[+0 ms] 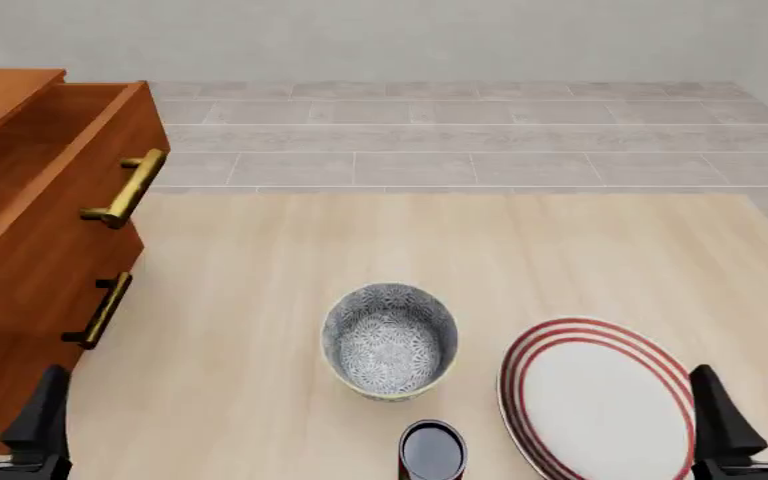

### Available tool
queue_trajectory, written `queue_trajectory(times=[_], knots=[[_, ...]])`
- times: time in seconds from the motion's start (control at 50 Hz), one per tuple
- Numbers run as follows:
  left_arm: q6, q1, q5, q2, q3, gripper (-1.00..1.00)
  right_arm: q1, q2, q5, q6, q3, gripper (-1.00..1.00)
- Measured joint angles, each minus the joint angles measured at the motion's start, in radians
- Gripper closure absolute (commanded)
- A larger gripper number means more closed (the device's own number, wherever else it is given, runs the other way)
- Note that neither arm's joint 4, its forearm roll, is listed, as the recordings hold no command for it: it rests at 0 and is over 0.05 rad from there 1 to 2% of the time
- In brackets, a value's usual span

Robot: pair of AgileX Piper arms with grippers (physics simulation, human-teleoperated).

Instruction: Put the bowl on top of the cabinet.

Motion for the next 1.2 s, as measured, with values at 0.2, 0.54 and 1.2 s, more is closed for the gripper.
queue_trajectory(times=[0.2,0.54,1.2], knots=[[-0.010,-0.019,-0.008,0.008,-0.013,-1.00,0.001,0.001,0.000,0.001,-0.003,-1.00],[-0.002,-0.023,-0.052,0.037,-0.009,-1.00,0.005,0.001,0.000,0.004,-0.004,-1.00],[0.032,-0.123,0.070,0.121,-0.302,-1.00,0.005,0.002,-0.003,0.009,0.001,-1.00]])
